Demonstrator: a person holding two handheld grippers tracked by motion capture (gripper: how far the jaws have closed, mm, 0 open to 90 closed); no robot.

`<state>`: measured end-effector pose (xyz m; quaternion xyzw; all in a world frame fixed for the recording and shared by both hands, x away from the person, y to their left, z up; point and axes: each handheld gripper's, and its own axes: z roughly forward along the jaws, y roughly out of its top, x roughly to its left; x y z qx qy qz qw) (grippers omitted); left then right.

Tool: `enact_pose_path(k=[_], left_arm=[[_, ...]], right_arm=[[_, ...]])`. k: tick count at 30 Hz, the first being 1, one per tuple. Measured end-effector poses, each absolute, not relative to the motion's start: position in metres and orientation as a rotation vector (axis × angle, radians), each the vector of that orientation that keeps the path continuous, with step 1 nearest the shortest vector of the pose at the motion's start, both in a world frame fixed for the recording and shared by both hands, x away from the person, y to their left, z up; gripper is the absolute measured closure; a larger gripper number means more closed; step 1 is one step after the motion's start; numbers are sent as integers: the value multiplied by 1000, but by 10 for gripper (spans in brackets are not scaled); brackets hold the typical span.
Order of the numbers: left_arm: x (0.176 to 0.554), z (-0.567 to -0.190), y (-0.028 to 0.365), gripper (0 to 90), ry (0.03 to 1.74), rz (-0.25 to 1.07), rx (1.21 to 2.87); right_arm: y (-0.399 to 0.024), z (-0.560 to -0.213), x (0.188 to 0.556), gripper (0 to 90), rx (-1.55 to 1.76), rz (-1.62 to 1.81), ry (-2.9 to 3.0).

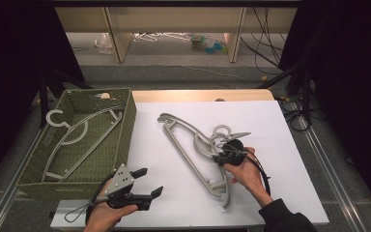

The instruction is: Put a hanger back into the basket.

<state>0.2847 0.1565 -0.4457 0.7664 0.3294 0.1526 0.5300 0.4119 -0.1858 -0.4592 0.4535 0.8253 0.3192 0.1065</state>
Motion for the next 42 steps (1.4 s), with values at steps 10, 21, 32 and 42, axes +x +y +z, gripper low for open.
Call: enact_pose_path(k=[10, 21, 32, 42], left_arm=[[285, -446, 157, 194, 787, 374, 1840], [285, -447, 155, 194, 767, 390, 1874], [285, -447, 157, 195, 758, 397, 1882], [286, -447, 156, 195, 761, 395, 1884]], right_arm=[[-191, -444, 412, 776, 1285, 1079, 2347], [-196, -431, 410, 804, 1244, 1177, 2316], [-198, -421, 405, 807, 1156, 1276, 2345], [-202, -415, 399, 808, 1126, 1359, 2330]])
